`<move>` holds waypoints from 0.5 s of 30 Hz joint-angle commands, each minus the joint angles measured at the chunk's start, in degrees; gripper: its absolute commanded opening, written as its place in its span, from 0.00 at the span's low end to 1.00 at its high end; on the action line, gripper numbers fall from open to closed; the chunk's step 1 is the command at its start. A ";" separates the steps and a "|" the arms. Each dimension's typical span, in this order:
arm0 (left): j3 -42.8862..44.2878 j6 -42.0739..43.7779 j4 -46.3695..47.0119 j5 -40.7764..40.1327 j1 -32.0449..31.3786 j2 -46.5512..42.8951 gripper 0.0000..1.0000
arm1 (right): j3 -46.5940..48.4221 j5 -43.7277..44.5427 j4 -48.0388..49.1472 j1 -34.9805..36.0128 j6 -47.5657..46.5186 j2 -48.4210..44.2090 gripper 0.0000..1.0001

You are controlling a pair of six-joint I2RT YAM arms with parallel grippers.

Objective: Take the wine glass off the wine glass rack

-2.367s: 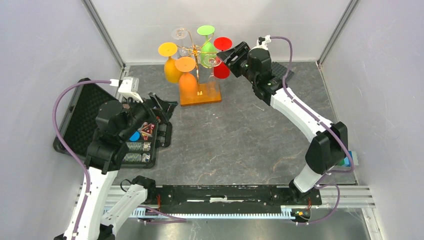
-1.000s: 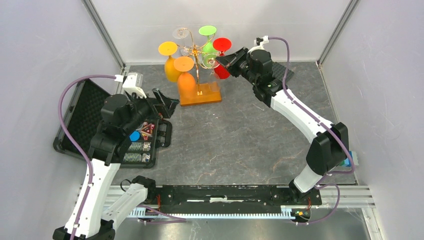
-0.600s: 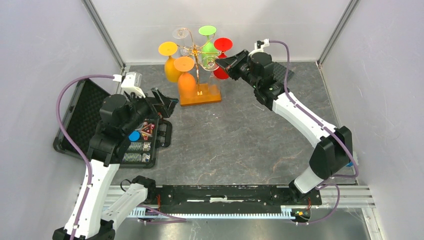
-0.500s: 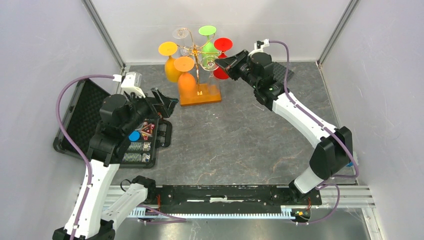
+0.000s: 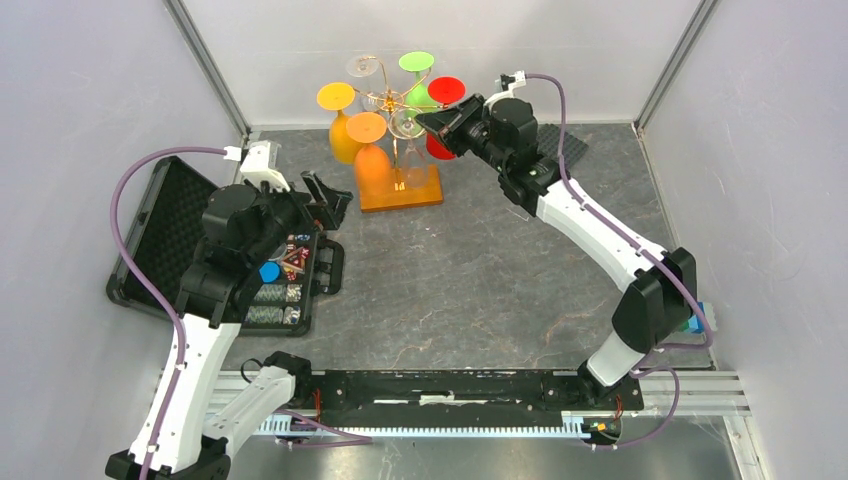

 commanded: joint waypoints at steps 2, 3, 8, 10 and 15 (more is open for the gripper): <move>1.48 2.73 1.94 -2.17 0.26 -0.04 1.00 | 4.94 0.31 1.58 0.32 0.06 2.12 0.00; 1.35 2.73 2.20 -2.22 0.26 -0.01 1.00 | 5.59 0.51 1.47 0.31 -0.06 2.66 0.00; 1.03 2.91 2.93 -2.78 0.26 0.44 1.00 | 6.84 3.98 2.36 0.32 0.04 4.42 0.00; 1.00 2.82 3.02 -4.04 0.26 0.54 1.00 | 6.82 6.31 2.60 0.32 0.18 4.36 0.00; 0.44 2.95 3.78 -4.66 0.30 0.13 1.00 | 6.65 11.22 2.60 0.21 0.57 3.64 0.00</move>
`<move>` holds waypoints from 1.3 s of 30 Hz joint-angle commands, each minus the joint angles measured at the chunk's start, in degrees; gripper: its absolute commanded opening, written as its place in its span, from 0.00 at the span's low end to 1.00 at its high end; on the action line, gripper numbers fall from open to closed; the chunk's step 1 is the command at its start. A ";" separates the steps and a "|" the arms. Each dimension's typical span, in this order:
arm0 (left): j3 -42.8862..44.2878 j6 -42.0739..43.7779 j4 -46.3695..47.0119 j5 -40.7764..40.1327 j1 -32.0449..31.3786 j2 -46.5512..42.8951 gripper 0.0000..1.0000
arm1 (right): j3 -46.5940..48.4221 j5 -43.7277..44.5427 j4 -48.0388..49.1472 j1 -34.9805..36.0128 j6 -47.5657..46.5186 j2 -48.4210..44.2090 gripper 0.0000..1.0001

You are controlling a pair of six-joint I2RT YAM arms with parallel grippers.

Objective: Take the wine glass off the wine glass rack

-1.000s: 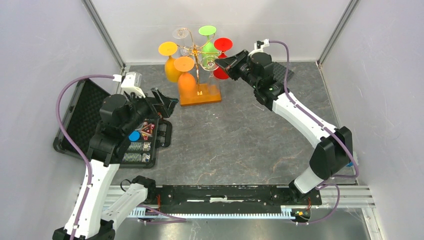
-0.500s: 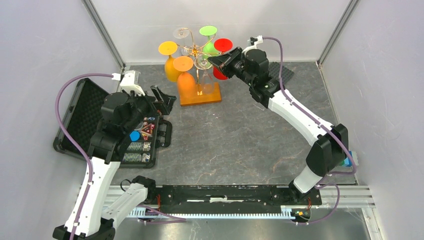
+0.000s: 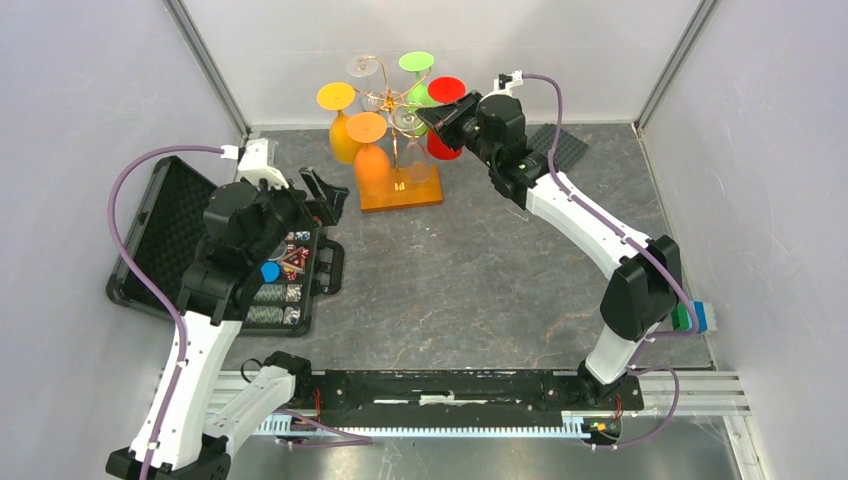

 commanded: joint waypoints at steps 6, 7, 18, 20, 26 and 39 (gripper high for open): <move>-0.76 2.63 4.29 -4.38 0.31 -1.92 1.00 | 1.47 10.26 2.72 0.25 1.14 -3.12 0.00; -1.05 2.63 4.59 -4.55 0.26 -2.32 1.00 | 0.79 10.77 2.92 0.17 1.12 -3.72 0.00; -3.30 4.96 7.63 2.76 0.26 -5.09 1.00 | -10.54 10.42 5.66 0.03 3.50 -12.99 0.00; -3.45 5.63 7.45 5.68 0.26 -5.20 1.00 | -14.35 8.86 7.01 0.02 4.76 -15.46 0.00; -5.17 4.48 12.84 22.14 0.26 -3.66 1.00 | -27.38 7.23 8.49 0.03 5.37 -27.09 0.00; -8.34 7.15 38.97 33.42 -16.37 10.13 1.00 | -39.16 -5.44 10.48 0.16 9.24 -43.27 0.00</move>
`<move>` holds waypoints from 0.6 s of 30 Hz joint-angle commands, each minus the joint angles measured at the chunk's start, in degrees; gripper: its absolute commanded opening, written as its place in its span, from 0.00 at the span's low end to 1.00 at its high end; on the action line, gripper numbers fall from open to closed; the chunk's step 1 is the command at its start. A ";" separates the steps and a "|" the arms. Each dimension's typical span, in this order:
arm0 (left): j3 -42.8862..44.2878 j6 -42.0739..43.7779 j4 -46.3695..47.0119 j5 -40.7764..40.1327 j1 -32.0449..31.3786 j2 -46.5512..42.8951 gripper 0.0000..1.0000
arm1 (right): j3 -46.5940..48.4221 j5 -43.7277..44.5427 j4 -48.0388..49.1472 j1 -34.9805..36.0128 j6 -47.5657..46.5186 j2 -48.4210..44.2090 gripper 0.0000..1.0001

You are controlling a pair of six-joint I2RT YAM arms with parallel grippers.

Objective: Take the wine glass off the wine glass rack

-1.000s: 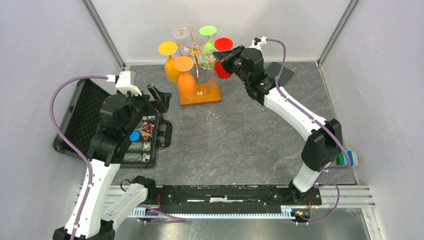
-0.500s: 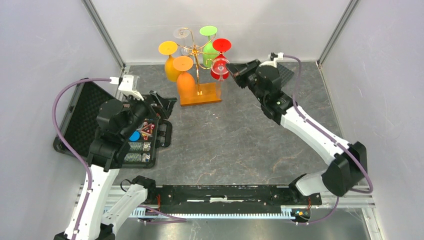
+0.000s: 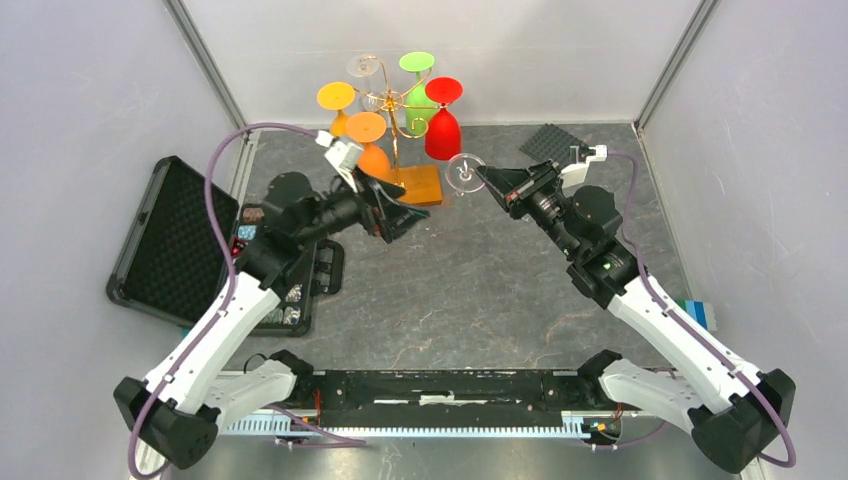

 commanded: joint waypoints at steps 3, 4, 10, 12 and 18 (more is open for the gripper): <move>-2.46 21.20 17.27 5.99 -9.76 3.60 1.00 | 0.60 -8.76 4.21 0.17 3.02 -2.07 0.00; -2.97 23.29 19.16 6.16 -10.32 4.43 1.00 | 0.90 -9.71 4.09 0.22 3.04 -2.08 0.00; -0.72 27.44 23.58 7.11 -11.61 10.41 0.92 | 1.40 -11.91 4.43 0.17 3.29 -1.97 0.00; -1.03 27.74 25.24 5.91 -11.81 11.44 0.88 | 1.36 -12.33 5.10 0.21 3.40 -1.81 0.00; -3.16 29.55 29.36 2.78 -11.99 12.54 0.68 | 1.47 -13.27 5.98 0.21 3.45 -1.26 0.00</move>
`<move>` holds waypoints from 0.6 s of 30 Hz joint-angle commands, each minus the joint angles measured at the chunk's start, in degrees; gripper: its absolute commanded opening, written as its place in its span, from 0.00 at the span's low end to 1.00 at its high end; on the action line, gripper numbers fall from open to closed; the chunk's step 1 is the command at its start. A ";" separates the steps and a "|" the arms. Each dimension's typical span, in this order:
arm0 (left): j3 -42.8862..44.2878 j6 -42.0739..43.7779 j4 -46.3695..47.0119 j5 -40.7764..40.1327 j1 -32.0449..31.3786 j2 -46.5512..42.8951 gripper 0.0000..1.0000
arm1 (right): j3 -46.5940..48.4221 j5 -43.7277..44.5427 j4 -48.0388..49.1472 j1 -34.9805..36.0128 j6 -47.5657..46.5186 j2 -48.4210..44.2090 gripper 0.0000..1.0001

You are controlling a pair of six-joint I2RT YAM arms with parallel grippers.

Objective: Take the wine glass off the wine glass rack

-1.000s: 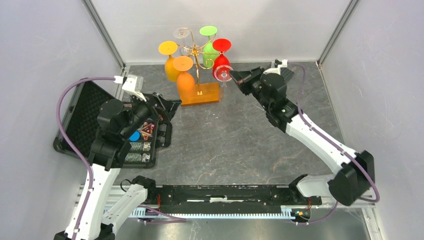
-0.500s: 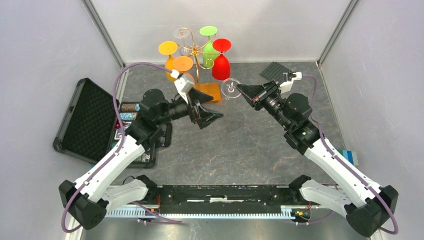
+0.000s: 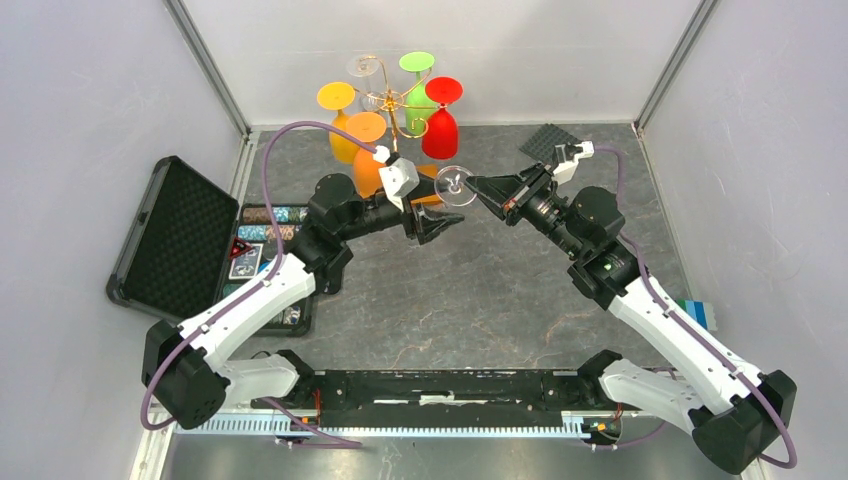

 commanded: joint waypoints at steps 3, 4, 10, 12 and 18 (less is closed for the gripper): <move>0.14 4.92 7.71 0.69 -0.37 0.28 0.53 | 1.46 -1.73 5.07 0.18 1.05 0.16 0.00; 0.44 5.26 7.18 1.77 -0.37 0.44 0.48 | 1.45 -1.69 5.01 0.17 1.04 0.38 0.00; 0.65 7.05 4.54 3.92 -0.37 0.80 0.30 | 1.71 -0.82 5.13 0.13 0.69 0.80 0.00; 0.75 7.48 3.83 4.10 -0.37 0.97 0.23 | 1.88 -0.72 5.24 0.10 0.55 0.89 0.00; 1.30 6.82 4.22 4.54 -0.37 1.53 0.02 | 1.80 -0.91 5.83 0.17 0.27 1.41 0.00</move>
